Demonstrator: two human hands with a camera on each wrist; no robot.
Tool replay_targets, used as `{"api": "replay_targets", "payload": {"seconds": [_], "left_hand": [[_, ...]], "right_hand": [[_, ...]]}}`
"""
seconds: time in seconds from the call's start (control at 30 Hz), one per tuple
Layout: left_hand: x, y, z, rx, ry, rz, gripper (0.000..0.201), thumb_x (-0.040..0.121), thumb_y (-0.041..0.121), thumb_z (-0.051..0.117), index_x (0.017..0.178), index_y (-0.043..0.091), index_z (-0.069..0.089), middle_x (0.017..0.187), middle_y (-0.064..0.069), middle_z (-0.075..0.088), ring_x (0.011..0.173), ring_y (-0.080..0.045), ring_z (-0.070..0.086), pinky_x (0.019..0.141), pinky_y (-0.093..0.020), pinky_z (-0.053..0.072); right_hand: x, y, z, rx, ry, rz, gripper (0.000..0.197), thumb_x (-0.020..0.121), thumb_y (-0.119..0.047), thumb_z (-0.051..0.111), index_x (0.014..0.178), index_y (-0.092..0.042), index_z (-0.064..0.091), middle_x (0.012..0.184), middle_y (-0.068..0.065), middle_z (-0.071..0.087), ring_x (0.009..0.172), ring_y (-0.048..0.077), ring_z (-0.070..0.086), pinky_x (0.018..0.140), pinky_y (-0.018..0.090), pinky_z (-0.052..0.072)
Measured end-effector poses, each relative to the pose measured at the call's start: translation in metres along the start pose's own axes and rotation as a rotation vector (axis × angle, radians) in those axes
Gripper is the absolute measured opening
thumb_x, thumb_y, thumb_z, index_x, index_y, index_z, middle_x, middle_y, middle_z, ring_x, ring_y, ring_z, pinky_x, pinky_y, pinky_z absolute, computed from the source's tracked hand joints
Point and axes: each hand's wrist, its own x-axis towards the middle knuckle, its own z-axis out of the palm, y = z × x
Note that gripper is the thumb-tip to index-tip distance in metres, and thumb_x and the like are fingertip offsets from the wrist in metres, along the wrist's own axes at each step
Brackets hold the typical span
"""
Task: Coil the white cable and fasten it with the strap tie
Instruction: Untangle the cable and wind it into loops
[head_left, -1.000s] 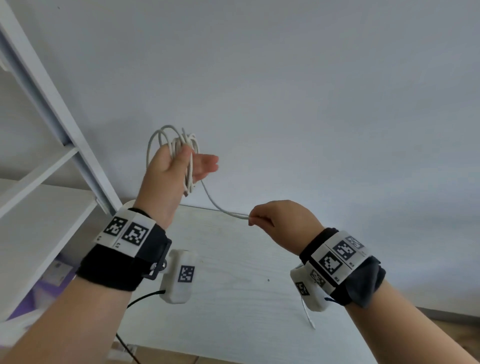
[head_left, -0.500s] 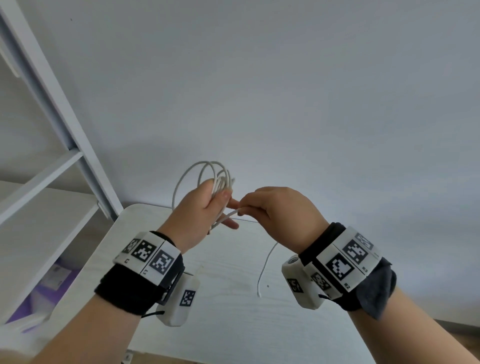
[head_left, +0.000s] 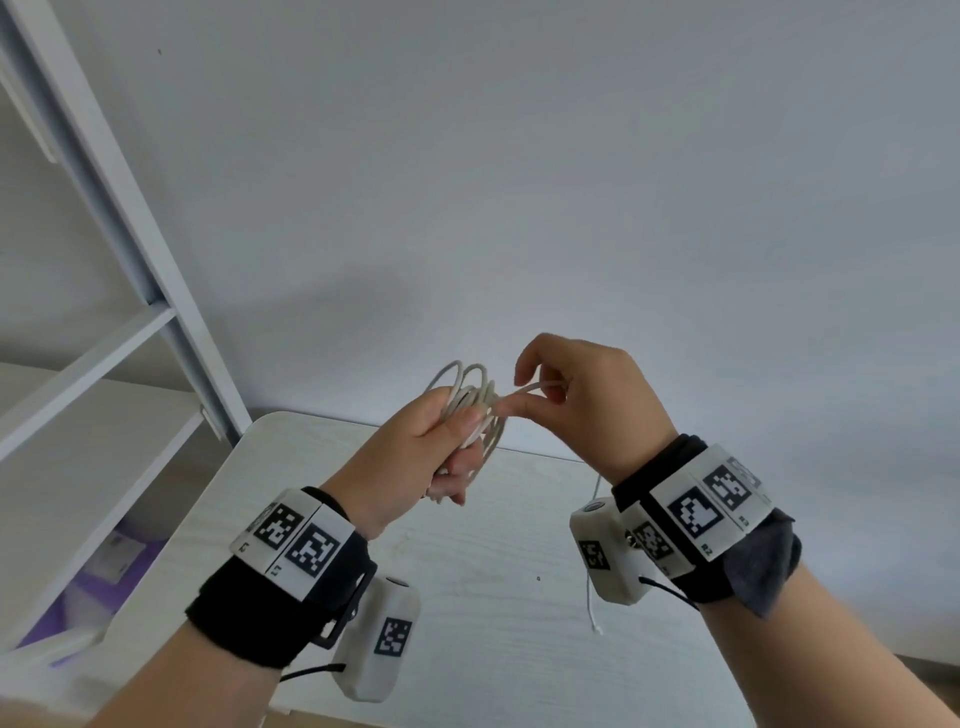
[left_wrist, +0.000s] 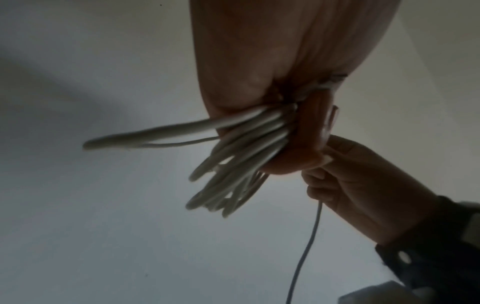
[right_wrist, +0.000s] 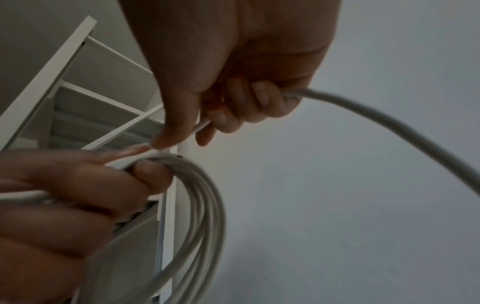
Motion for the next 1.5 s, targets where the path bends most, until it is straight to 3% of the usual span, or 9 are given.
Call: {"api": "replay_targets", "payload": {"seconds": [0.3,0.5,0.63,0.77,0.93,1.03,1.13,1.27,1.5], "left_hand": [[-0.006,0.013,-0.001,-0.363,-0.169,0.026,0.037,0.091,0.044,0.047,0.079,0.013,0.062,0.045,0.008,0.030,0.035,-0.008,0.023,0.045,-0.022,0.037],[-0.008,0.013,-0.011,-0.739,-0.300,0.021,0.033,0.076,0.044,0.069,0.079,0.013,0.059,0.041,0.013,0.036,0.030,0.000,0.030,0.040,-0.018,0.039],[0.000,0.017,-0.024,-1.187,-0.525,0.105,0.032,0.097,0.035,0.042,0.096,0.005,0.053,0.053,0.004,0.035,0.043,-0.010,0.032,0.053,-0.022,0.039],[0.008,0.031,-0.048,-1.359,-0.365,0.245,0.031,0.098,0.035,0.040,0.095,0.007,0.049,0.051,-0.004,0.047,0.042,-0.010,0.035,0.060,-0.023,0.045],[0.018,0.039,-0.058,-1.138,0.157,0.328,0.030,0.098,0.040,0.036,0.084,0.018,0.052,0.049,0.010,0.052,0.038,-0.003,0.044,0.062,-0.014,0.050],[0.023,0.037,-0.054,-0.953,0.349,0.345,0.030,0.098,0.036,0.038,0.080,0.019,0.055,0.067,0.012,0.067,0.060,-0.002,0.063,0.072,-0.021,0.054],[0.025,0.028,-0.047,-0.659,0.402,0.324,0.025,0.097,0.033,0.038,0.094,0.014,0.054,0.102,-0.001,0.074,0.096,-0.022,0.070,0.086,-0.033,0.053],[0.023,0.019,-0.028,-0.419,0.445,0.271,0.029,0.092,0.031,0.043,0.109,0.009,0.052,0.119,-0.012,0.066,0.106,-0.029,0.066,0.096,-0.043,0.049],[0.020,0.010,-0.010,-0.168,0.311,0.157,0.033,0.076,0.041,0.054,0.106,0.027,0.057,0.124,0.009,0.063,0.111,-0.020,0.062,0.097,-0.048,0.048]], "right_hand": [[0.006,0.007,-0.010,0.227,0.025,0.031,0.045,0.053,-0.058,0.069,0.061,-0.018,0.052,0.049,-0.008,0.041,0.048,0.008,0.035,0.048,0.016,0.029],[0.007,0.027,-0.002,0.469,0.044,0.146,0.042,0.065,-0.052,0.070,0.056,-0.014,0.055,0.052,0.002,0.046,0.051,0.012,0.042,0.050,0.021,0.041],[0.002,0.043,0.009,0.495,0.020,0.221,0.035,0.085,-0.033,0.056,0.055,-0.016,0.054,0.052,0.004,0.040,0.045,0.004,0.040,0.049,0.019,0.047],[-0.011,0.059,0.020,0.407,-0.085,0.351,0.038,0.094,-0.027,0.044,0.060,-0.016,0.057,0.054,-0.003,0.040,0.044,0.002,0.040,0.054,0.028,0.048],[-0.029,0.055,0.028,0.153,-0.224,0.287,0.025,0.095,-0.027,0.041,0.078,-0.019,0.058,0.054,-0.008,0.039,0.047,0.008,0.033,0.052,0.022,0.034],[-0.038,0.045,0.030,0.022,-0.343,0.201,0.020,0.096,-0.026,0.038,0.094,-0.023,0.058,0.052,-0.009,0.040,0.045,0.008,0.033,0.049,0.021,0.031],[-0.042,0.032,0.028,-0.064,-0.406,0.151,0.020,0.097,-0.027,0.038,0.099,-0.026,0.058,0.054,-0.011,0.041,0.049,0.007,0.038,0.054,0.025,0.035],[-0.044,0.014,0.022,-0.153,-0.474,0.073,0.020,0.096,-0.033,0.036,0.100,-0.032,0.056,0.070,-0.013,0.051,0.067,0.012,0.051,0.068,0.032,0.048],[-0.043,-0.005,0.012,-0.193,-0.493,-0.014,0.022,0.096,-0.035,0.034,0.103,-0.033,0.055,0.093,-0.005,0.066,0.083,0.019,0.059,0.072,0.034,0.050]]}}
